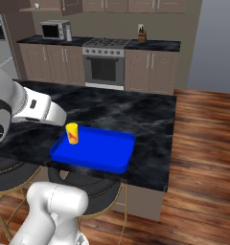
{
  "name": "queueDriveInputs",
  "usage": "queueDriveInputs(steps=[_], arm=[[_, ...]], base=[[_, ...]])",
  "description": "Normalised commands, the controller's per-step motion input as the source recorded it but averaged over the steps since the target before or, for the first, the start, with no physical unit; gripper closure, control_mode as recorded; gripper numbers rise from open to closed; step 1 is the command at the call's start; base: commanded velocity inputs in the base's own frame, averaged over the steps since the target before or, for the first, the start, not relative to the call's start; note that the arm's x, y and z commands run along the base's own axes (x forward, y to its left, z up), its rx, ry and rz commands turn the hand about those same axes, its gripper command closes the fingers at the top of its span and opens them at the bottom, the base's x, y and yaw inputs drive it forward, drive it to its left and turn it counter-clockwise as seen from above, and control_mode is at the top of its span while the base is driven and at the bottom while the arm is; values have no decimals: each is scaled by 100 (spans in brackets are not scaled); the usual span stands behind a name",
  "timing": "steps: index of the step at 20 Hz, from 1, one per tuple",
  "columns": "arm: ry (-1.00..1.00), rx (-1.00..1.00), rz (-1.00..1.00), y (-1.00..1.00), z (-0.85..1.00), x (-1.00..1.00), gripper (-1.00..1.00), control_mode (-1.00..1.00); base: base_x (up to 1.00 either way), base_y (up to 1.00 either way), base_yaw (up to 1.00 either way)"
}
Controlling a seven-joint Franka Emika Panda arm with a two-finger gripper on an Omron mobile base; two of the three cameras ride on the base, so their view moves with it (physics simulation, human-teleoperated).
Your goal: There is a tray on the dining counter. Grab the cup, mug, and pitcher and place them on the tray. The pitcher may be placed next to the tray if it cannot fit the tray.
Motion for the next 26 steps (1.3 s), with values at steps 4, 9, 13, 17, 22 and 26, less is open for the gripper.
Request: queueDriveInputs(steps=[4,9,13,17,22,26], arm=[[0,0,0,0,0,0,-100,100],[0,0,0,0,0,0,-100,100],[0,0,0,0,0,0,-100,100],[0,0,0,0,0,0,-100,100],[0,0,0,0,0,0,-100,100],[0,0,0,0,0,0,-100,100]], base=[[0,0,0],[-25,0,0],[-87,0,0],[-100,1,0],[-96,69,17],[-26,100,5]])
